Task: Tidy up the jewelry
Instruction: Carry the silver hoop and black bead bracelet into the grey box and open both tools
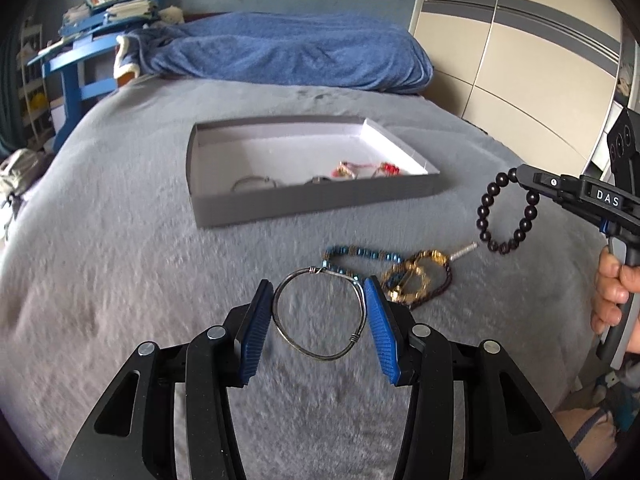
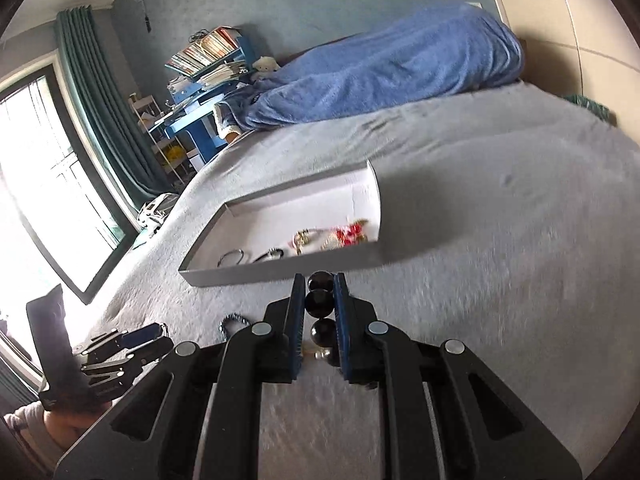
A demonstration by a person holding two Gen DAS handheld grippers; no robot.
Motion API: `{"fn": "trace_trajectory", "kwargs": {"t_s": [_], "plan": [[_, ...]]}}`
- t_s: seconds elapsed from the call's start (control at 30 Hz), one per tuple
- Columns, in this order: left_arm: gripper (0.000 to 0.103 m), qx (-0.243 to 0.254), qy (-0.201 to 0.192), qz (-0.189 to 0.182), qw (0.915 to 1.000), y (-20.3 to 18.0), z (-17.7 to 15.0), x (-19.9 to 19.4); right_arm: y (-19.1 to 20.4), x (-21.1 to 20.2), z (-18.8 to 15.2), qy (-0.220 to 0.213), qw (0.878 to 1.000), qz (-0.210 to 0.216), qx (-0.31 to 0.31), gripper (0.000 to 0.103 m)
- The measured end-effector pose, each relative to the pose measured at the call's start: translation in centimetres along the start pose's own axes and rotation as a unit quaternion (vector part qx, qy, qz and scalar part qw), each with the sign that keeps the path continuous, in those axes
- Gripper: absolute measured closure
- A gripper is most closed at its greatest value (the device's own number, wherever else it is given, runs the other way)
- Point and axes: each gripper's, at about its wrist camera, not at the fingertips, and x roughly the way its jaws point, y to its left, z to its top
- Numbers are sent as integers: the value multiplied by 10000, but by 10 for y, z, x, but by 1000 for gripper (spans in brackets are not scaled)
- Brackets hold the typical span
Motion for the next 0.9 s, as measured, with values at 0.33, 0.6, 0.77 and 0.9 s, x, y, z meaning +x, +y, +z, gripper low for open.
{"fn": "trace_trajectory", "kwargs": {"t_s": [0.33, 0.6, 0.77, 0.9], "plan": [[55, 147, -168, 172, 9996, 4, 46, 4, 21, 11, 48, -127, 9990, 49, -417, 89], [55, 216, -221, 316, 9990, 15, 84, 23, 48, 37, 88, -168, 9969, 132, -758, 89], [55, 334, -205, 407, 9984, 20, 101, 40, 60, 65, 105, -84, 9950, 139, -987, 89], [55, 415, -144, 466, 9980, 25, 114, 59, 66, 92, 116, 27, 9938, 139, -1101, 89]]}}
